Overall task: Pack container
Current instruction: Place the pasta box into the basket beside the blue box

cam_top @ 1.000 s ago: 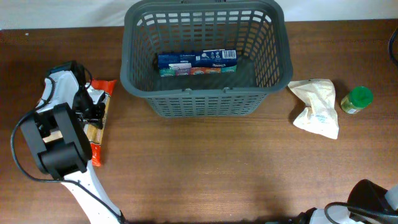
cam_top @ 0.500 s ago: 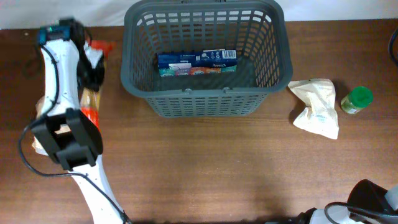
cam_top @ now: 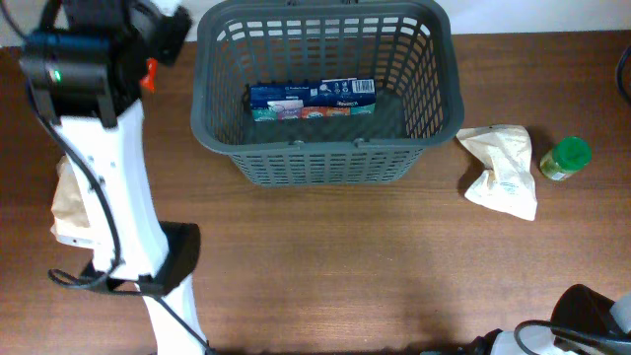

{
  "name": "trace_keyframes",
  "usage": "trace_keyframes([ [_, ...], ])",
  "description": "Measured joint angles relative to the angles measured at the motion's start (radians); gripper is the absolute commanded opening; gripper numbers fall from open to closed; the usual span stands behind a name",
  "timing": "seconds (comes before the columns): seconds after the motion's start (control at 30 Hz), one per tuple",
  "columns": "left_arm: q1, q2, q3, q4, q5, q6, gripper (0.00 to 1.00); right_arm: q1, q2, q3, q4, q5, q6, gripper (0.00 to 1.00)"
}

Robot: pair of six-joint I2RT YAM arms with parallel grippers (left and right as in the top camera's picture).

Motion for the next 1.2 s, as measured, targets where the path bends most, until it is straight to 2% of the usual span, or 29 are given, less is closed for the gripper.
trace_keyframes([
  [0.13, -0.155, -0.019, 0.009, 0.011, 0.011, 0.275, 0.02, 0.0, 0.0, 0.0, 0.0, 0.0, 0.001, 0.99],
  [0.23, -0.249, -0.01, -0.035, 0.035, 0.07, 0.433, 0.02, 0.0, 0.0, 0.0, 0.0, 0.0, 0.0, 0.99],
  [0.4, -0.314, 0.034, -0.169, 0.101, 0.153, 0.551, 0.02, 0.0, 0.0, 0.0, 0.0, 0.0, 0.0, 0.99],
  [0.57, -0.314, 0.11, -0.355, 0.145, 0.159, 0.55, 0.02, 0.0, 0.0, 0.0, 0.0, 0.0, 0.001, 0.99],
  [0.77, -0.313, 0.222, -0.521, 0.126, 0.155, 0.433, 0.01, 0.0, 0.0, 0.0, 0.0, 0.0, 0.0, 0.99],
  [0.93, -0.314, 0.242, -0.587, 0.1, 0.156, 0.38, 0.02, 0.0, 0.0, 0.0, 0.0, 0.0, 0.0, 0.99],
  [0.97, -0.314, 0.242, -0.591, 0.093, 0.156, 0.375, 0.08, 0.0, 0.0, 0.0, 0.0, 0.0, 0.001, 0.99],
  [1.0, -0.314, 0.242, -0.596, 0.088, 0.156, 0.37, 0.22, 0.0, 0.0, 0.0, 0.0, 0.0, 0.0, 0.99],
  [1.03, -0.314, 0.242, -0.604, 0.084, 0.156, 0.367, 0.41, 0.0, 0.0, 0.0, 0.0, 0.0, 0.0, 0.99],
  [1.1, -0.314, 0.242, -0.615, 0.081, 0.156, 0.361, 0.99, 0.0, 0.0, 0.0, 0.0, 0.0, 0.001, 0.99],
  [1.2, -0.314, 0.241, -0.61, 0.085, 0.142, 0.348, 0.99, 0.0, 0.0, 0.0, 0.0, 0.0, 0.0, 0.99],
])
